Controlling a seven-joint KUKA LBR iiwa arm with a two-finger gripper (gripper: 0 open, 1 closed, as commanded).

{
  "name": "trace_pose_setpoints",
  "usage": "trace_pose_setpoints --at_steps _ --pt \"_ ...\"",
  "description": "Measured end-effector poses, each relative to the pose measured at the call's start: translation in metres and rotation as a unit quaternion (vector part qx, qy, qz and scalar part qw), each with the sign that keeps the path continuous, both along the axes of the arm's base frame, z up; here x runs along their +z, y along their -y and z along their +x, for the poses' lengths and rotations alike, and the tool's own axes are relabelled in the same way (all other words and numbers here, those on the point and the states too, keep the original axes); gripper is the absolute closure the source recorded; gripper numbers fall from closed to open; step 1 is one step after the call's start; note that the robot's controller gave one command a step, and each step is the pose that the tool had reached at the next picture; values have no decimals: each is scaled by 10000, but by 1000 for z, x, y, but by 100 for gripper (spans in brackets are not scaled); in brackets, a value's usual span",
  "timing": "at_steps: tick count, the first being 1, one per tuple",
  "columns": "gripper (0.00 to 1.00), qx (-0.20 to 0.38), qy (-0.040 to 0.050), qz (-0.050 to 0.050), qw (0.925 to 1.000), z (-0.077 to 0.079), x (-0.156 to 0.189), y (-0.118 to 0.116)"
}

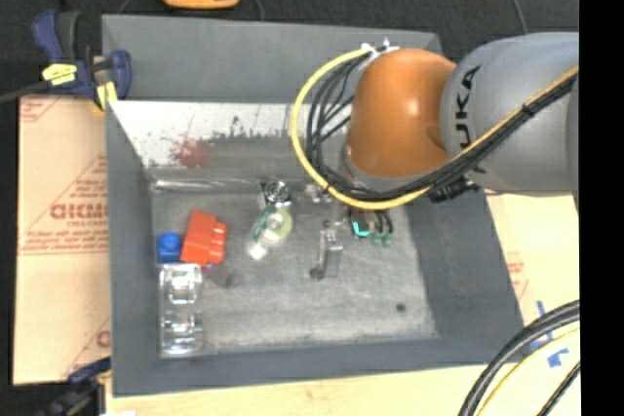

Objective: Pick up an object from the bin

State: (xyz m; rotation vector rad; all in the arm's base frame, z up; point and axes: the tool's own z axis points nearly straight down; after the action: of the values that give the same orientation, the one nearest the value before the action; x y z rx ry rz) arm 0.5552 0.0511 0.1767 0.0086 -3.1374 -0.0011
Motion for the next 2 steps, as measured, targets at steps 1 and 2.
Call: trace_pose_setpoints --at_steps 1,2 --pt "0 223 30 4 9997 66 -88 -55" --pt "0 1944 32 -8 9809 74 -106 -9"
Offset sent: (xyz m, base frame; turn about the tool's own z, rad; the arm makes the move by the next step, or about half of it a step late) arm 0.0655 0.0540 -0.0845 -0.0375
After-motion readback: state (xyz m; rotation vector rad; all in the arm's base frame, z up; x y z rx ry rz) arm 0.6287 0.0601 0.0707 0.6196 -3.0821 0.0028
